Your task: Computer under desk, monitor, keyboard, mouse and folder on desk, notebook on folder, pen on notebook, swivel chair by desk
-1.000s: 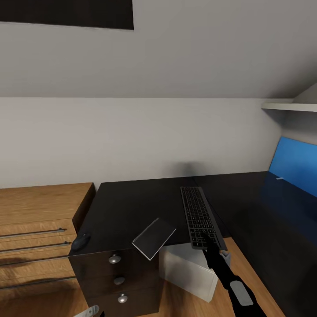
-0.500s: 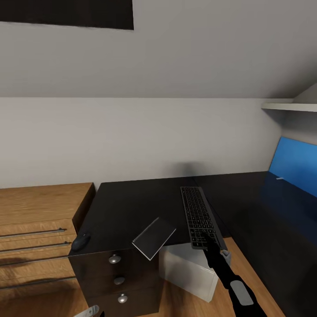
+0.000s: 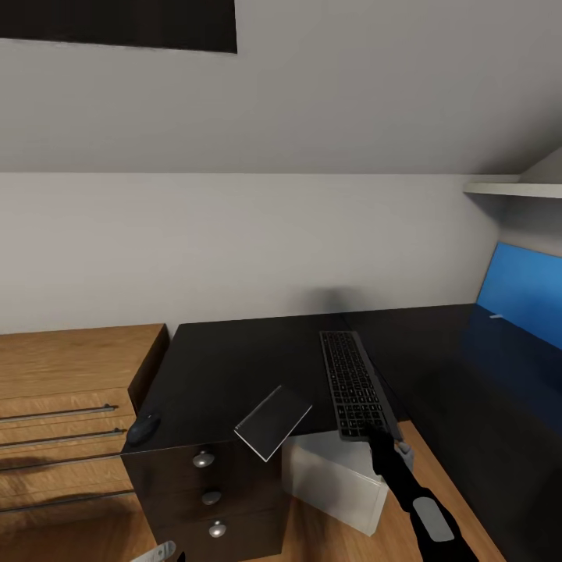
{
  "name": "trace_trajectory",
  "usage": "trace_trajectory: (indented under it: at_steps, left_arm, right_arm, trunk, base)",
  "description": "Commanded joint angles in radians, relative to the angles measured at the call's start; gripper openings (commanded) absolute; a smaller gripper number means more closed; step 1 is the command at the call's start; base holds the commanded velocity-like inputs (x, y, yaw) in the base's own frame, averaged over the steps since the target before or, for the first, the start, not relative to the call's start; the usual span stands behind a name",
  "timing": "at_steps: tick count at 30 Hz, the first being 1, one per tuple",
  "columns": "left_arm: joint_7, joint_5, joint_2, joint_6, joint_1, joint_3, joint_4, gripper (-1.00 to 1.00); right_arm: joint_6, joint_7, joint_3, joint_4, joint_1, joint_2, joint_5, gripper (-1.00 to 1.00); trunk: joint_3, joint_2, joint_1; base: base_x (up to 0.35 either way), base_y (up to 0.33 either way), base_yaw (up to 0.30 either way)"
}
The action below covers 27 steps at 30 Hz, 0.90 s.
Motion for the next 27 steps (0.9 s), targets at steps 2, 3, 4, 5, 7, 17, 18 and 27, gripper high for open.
trace_trajectory:
  at_steps: [2, 3, 4, 5, 7, 17, 18, 27]
  left_arm:
    - [0.001, 0.009, 0.000, -0.002, 0.000, 0.000, 0.000, 1.00]
    - [0.001, 0.009, 0.000, -0.002, 0.000, 0.000, 0.000, 1.00]
    - [0.001, 0.009, 0.000, -0.002, 0.000, 0.000, 0.000, 1.00]
    - [0.001, 0.009, 0.000, -0.002, 0.000, 0.000, 0.000, 1.00]
    - [0.001, 0.009, 0.000, -0.002, 0.000, 0.000, 0.000, 1.00]
    - [0.001, 0.008, 0.000, -0.002, -0.001, 0.000, 0.000, 1.00]
    - [0.001, 0.008, 0.000, -0.002, 0.000, 0.000, 0.000, 1.00]
    - [0.001, 0.008, 0.000, -0.002, -0.001, 0.000, 0.000, 1.00]
  right_arm:
    - [0.007, 0.000, -0.007, 0.001, -0.001, 0.001, -0.002, -1.00]
    - [0.007, 0.000, -0.007, 0.001, -0.001, 0.001, -0.002, -1.00]
    - [0.007, 0.000, -0.007, 0.001, -0.001, 0.000, -0.002, -1.00]
    - [0.007, 0.000, -0.007, 0.001, -0.001, 0.000, -0.002, -1.00]
    - [0.007, 0.000, -0.007, 0.001, -0.001, 0.000, -0.002, -1.00]
    - [0.007, 0.000, -0.007, 0.001, -0.001, 0.000, -0.002, -1.00]
    - [0.007, 0.000, -0.007, 0.001, -0.001, 0.000, -0.002, -1.00]
    - [0.007, 0.000, -0.007, 0.001, -0.001, 0.000, -0.002, -1.00]
  trunk:
    - [-0.001, 0.000, 0.000]
    - [-0.001, 0.000, 0.000]
    - [-0.001, 0.000, 0.000]
    - [-0.001, 0.000, 0.000]
    - [-0.001, 0.000, 0.000]
    - [0.011, 0.028, -0.015]
    - [0.015, 0.035, -0.019]
    - [0.043, 0.098, -0.054]
  base:
    - [0.000, 0.000, 0.000]
    - [0.000, 0.000, 0.000]
    - [0.000, 0.000, 0.000]
    - [0.000, 0.000, 0.000]
    - [0.000, 0.000, 0.000]
    - [0.000, 0.000, 0.000]
    - [0.000, 0.000, 0.000]
    - [0.000, 0.000, 0.000]
